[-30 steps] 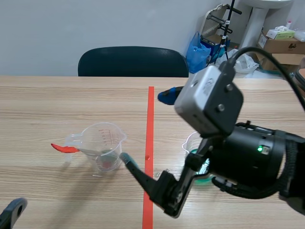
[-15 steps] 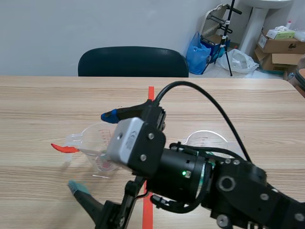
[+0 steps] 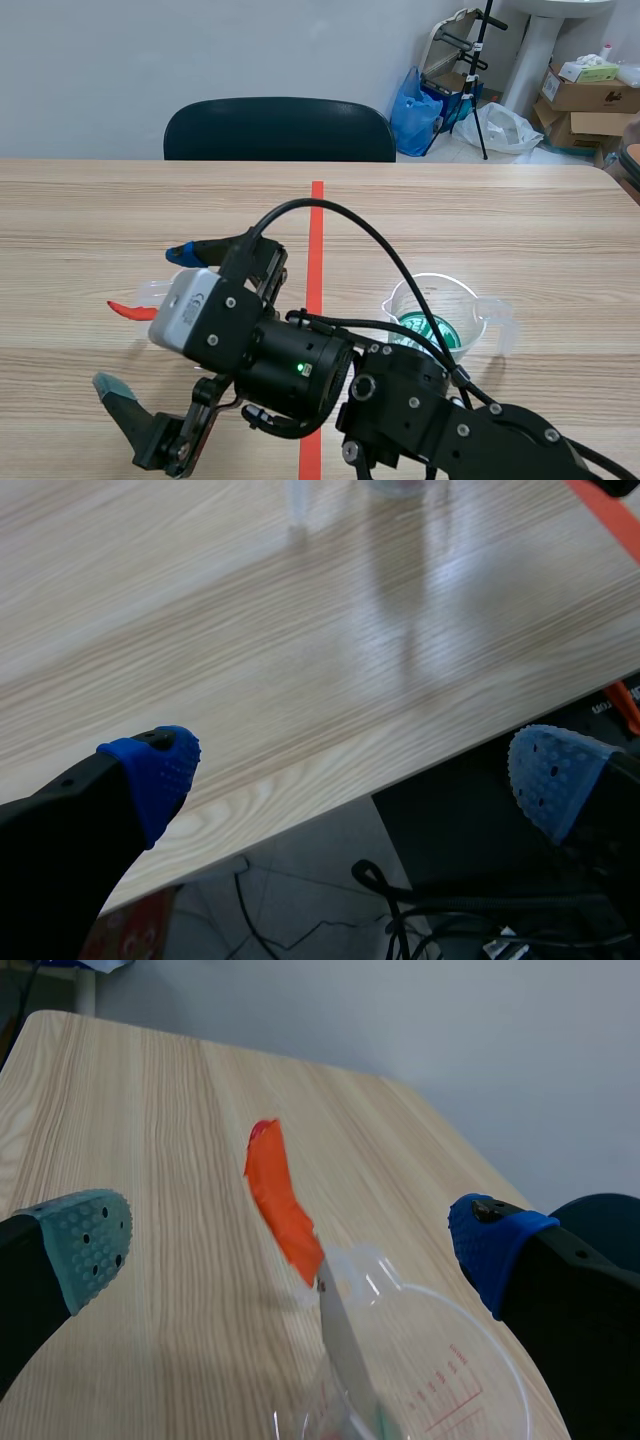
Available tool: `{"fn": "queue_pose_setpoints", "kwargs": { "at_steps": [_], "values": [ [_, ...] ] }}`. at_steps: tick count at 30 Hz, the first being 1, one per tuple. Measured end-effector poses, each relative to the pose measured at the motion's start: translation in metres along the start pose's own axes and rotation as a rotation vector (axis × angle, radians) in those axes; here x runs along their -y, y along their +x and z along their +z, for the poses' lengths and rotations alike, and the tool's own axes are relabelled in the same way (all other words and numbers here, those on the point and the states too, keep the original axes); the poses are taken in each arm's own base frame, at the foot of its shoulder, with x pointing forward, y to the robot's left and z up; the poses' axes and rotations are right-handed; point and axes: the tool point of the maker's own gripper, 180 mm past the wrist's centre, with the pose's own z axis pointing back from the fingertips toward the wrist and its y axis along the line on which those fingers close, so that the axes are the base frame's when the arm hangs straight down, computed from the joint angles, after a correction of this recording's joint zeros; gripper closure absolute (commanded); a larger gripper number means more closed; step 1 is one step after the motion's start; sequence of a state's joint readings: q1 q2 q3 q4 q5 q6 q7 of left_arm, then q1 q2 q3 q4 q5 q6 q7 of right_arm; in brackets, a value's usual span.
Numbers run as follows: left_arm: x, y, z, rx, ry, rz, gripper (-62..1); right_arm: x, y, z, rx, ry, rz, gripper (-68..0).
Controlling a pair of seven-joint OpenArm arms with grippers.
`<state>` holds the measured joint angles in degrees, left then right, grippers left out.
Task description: Do the redox reaction experiment
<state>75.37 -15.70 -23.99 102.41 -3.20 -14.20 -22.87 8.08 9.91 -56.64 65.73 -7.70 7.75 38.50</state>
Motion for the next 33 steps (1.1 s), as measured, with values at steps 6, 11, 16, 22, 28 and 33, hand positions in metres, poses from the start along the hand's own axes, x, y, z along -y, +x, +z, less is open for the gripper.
{"fn": "queue_pose_setpoints", "kwargs": {
  "at_steps": [6,11,16,22,28,33],
  "values": [
    [0.000,0.000,0.000,0.002,0.000,0.000,-62.3,0.008,0.004,-0.005,0.012,-0.037,0.026,-67.9],
    [0.000,0.000,0.000,0.002,0.000,0.000,-62.3,0.009,0.004,-0.005,0.009,-0.040,0.028,-66.0],
    [0.000,0.000,0.000,0.002,0.000,0.000,-62.3,0.017,0.005,-0.005,0.011,-0.084,0.055,-46.3],
    [0.000,0.000,0.000,0.002,0.000,0.000,-62.3,0.016,0.004,-0.005,0.010,-0.081,0.054,-25.9],
    [0.000,0.000,0.000,0.002,0.000,0.000,-62.3,0.016,0.010,-0.003,0.042,-0.078,0.057,-10.2],
    [0.000,0.000,0.000,0.001,-0.001,-0.003,-62.3,0.016,0.010,-0.003,0.045,-0.079,0.057,-1.5]
  ]
}}
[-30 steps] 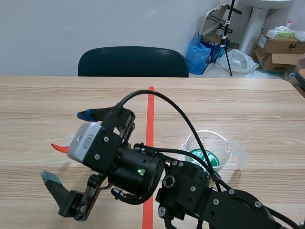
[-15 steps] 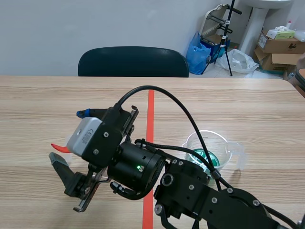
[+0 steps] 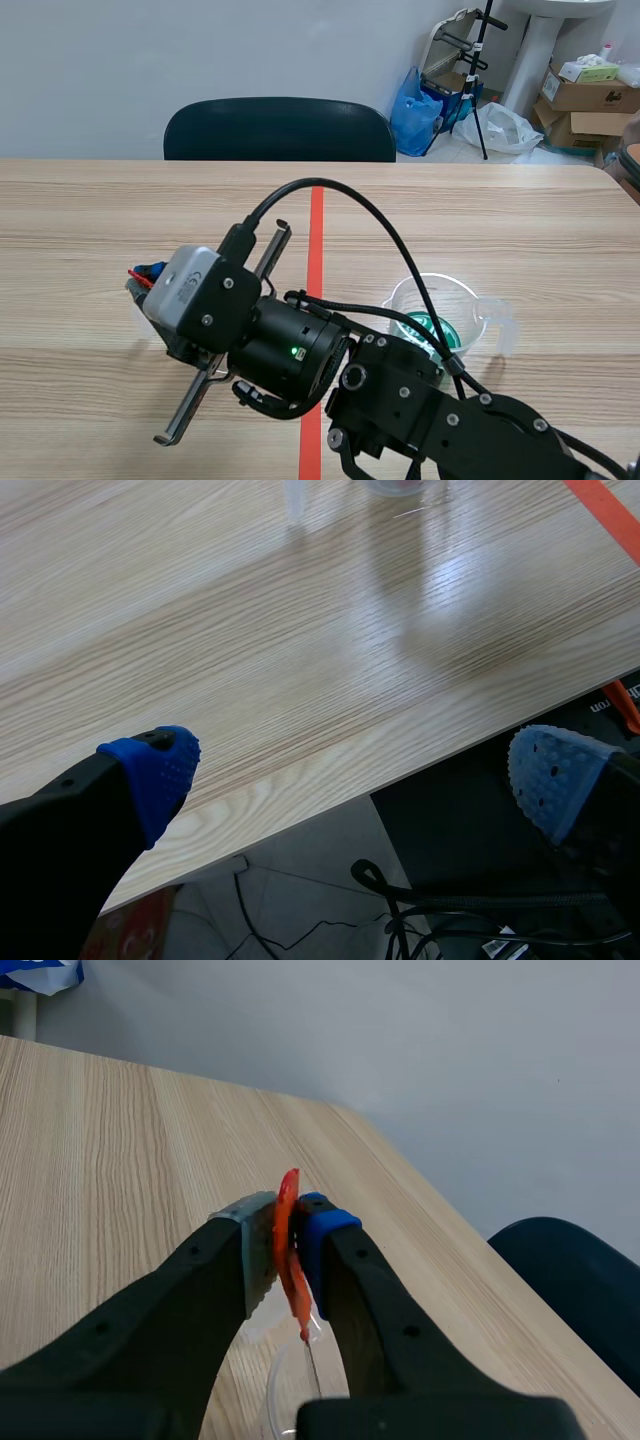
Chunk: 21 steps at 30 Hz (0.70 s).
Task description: Do the redox reaction experiment
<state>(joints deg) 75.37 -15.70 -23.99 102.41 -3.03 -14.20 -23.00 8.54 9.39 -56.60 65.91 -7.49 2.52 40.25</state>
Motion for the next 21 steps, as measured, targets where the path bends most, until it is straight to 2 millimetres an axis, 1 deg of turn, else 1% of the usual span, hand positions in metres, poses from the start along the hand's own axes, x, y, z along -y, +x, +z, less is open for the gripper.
{"fn": "queue_pose_setpoints", "kwargs": {
  "at_steps": [13,17,21],
  "values": [
    [0.001,0.000,0.000,0.000,-0.006,0.003,-62.3,0.002,-0.003,-0.002,-0.036,-0.004,0.003,-1.5],
    [0.001,0.000,0.000,0.000,-0.006,0.003,-62.3,0.011,-0.004,-0.005,-0.058,-0.047,-0.052,-1.5],
    [0.001,0.000,0.000,0.000,-0.006,0.003,-62.3,0.016,-0.002,-0.011,-0.105,-0.061,-0.057,-1.5]
  ]
}}
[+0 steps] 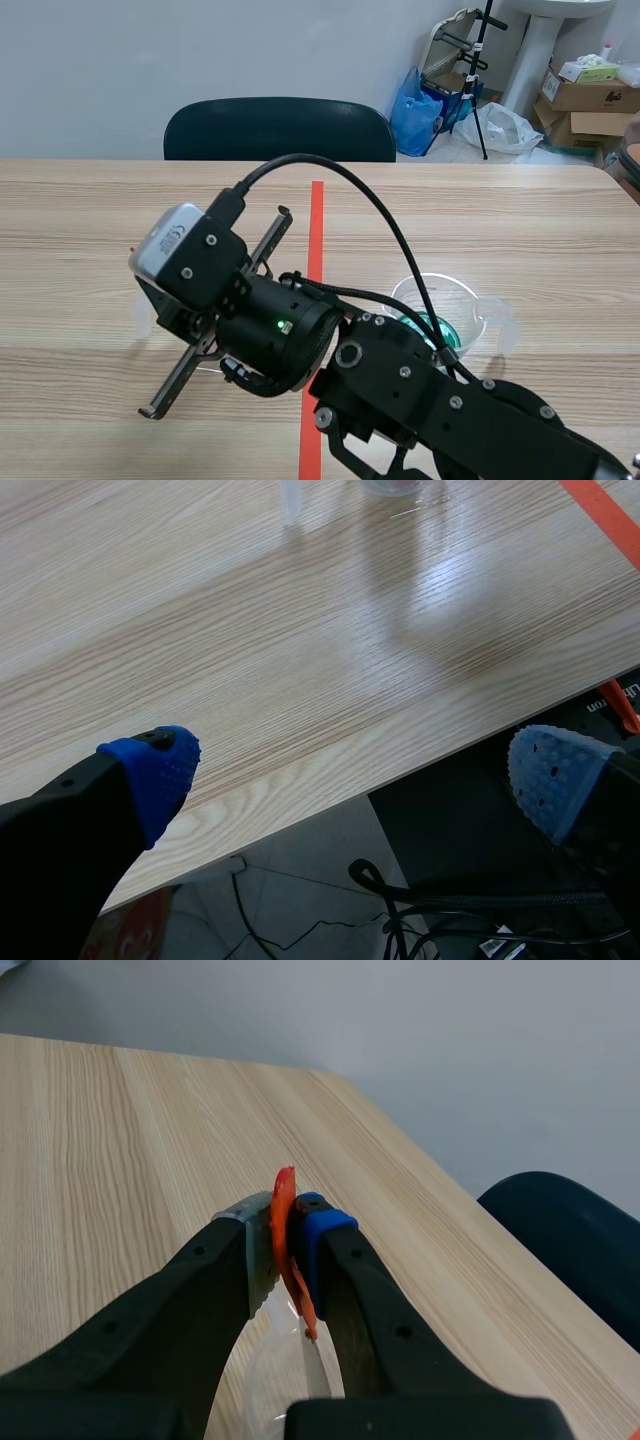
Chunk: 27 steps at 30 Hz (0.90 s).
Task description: Do the redox reaction experiment
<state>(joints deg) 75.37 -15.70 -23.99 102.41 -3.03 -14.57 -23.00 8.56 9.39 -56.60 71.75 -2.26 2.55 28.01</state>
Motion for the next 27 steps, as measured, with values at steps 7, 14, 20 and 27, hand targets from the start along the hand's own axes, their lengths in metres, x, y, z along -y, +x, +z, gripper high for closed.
{"fn": "queue_pose_setpoints", "kwargs": {
  "at_steps": [7,14,20,27],
  "values": [
    [0.000,0.000,0.000,0.000,0.000,0.000,-62.3,0.017,0.020,-0.002,-0.033,-0.037,-0.026,-1.5],
    [0.000,0.000,0.000,0.001,0.000,0.000,-62.3,0.025,0.052,-0.005,-0.004,-0.045,0.000,-1.5],
    [0.000,0.000,0.000,0.001,0.000,0.000,-62.3,0.044,0.069,-0.004,0.014,-0.085,-0.066,-1.5],
    [0.000,0.001,0.000,0.004,0.000,-0.001,-62.3,0.063,0.079,-0.004,0.005,-0.088,-0.104,-1.5]
  ]
}}
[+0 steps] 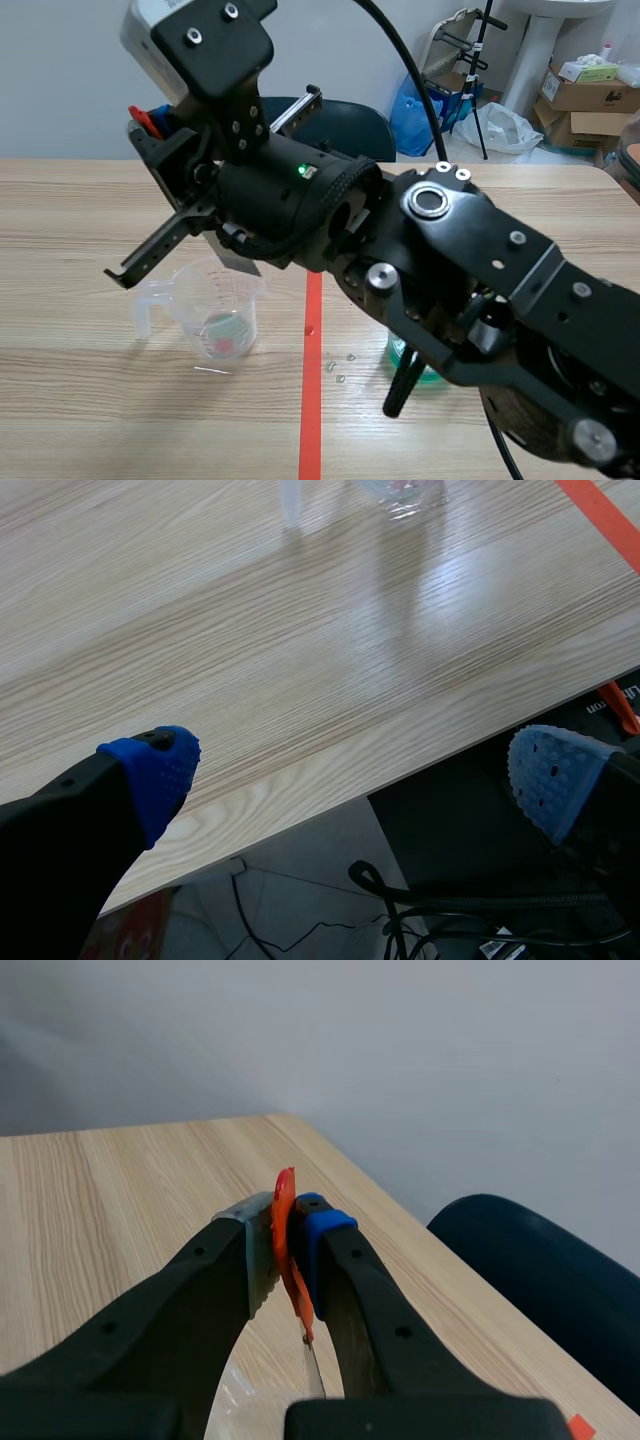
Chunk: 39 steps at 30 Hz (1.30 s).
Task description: Do the redox reaction experiment
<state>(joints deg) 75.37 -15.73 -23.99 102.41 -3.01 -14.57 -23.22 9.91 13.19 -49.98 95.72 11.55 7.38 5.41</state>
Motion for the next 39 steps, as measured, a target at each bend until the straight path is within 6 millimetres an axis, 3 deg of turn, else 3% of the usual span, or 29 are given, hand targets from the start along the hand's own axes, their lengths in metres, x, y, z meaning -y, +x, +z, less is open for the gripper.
{"fn": "queue_pose_setpoints", "kwargs": {
  "at_steps": [14,39],
  "values": [
    [0.000,0.000,0.000,0.000,0.000,-0.001,-62.3,0.006,0.027,-0.005,0.004,0.012,-0.004,-1.5],
    [0.000,0.000,0.000,0.000,0.000,-0.001,-62.3,0.005,0.029,-0.005,0.017,0.012,-0.019,-1.5]
  ]
}}
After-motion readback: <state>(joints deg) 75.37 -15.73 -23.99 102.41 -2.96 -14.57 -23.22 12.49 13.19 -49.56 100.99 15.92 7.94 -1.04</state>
